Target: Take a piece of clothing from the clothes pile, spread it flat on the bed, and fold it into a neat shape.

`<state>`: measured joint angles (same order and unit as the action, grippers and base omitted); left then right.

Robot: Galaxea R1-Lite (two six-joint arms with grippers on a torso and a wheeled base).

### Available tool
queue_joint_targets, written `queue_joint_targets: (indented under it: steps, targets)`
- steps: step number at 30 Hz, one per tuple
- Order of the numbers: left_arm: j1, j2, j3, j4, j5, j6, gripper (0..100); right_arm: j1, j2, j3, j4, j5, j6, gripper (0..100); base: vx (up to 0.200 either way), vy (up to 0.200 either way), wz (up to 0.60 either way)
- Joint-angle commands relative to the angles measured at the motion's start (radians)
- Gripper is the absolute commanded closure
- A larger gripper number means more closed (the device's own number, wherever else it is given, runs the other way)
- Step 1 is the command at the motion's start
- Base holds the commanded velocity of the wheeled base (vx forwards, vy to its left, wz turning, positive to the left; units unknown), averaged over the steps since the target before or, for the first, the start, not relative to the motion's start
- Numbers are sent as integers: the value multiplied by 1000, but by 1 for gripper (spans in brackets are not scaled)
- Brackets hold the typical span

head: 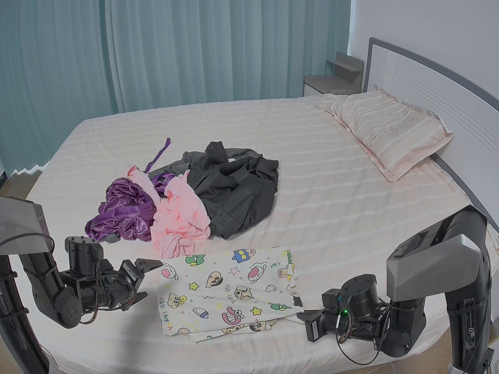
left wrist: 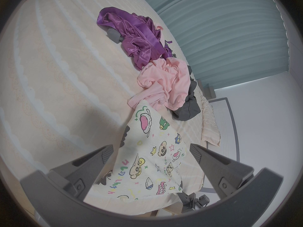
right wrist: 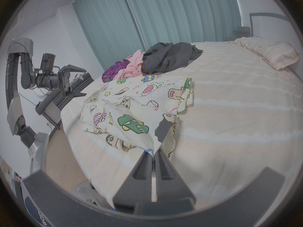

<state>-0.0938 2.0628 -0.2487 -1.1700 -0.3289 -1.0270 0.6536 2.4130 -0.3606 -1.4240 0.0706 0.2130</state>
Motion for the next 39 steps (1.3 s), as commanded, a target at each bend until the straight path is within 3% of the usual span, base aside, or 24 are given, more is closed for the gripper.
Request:
queue_joint_targets:
  steps: [1, 5, 11, 12, 19, 22, 25, 30, 31, 33, 39]
  targets:
    - [-3, 4, -1, 0, 4, -1, 0, -5, -57, 48, 13, 0, -32, 100, 0, 0, 0]
    - [-4, 8, -3, 0, 4, 1, 0, -25, -81, 66, 45, 1, -126, 100, 0, 0, 0]
    - [-6, 8, -4, 0, 4, 1, 0, -25, -84, 81, 77, 1, -185, 100, 0, 0, 0]
    - [-6, 10, -4, 0, 4, 1, 0, -25, -84, 81, 82, 1, -190, 0, 0, 0, 0]
    - [-6, 10, -4, 0, 4, 1, 0, -34, -103, 69, 102, 12, -211, 0, 0, 0, 0]
    - [-6, 10, -6, 0, 4, 1, 0, -114, -143, -12, 108, 26, -196, 0, 0, 0, 0]
    - [-6, 10, -6, 0, 4, 1, 0, -172, -146, -144, 134, 49, -104, 0, 0, 0, 0]
    - [-6, 10, -6, 0, 4, 1, 0, -215, -78, -379, 310, 74, 77, 0, 0, 0, 0]
    - [-7, 10, -6, 0, 5, 1, 0, -218, -55, -465, 363, 92, 161, 0, 0, 0, 0]
    - [-7, 10, -6, 0, 5, 1, 0, -218, -17, -560, 427, 109, 238, 0, 0, 0, 0]
    - [-7, 10, -6, 0, 5, 1, 0, -215, 97, -701, 534, 113, 252, 0, 0, 0, 0]
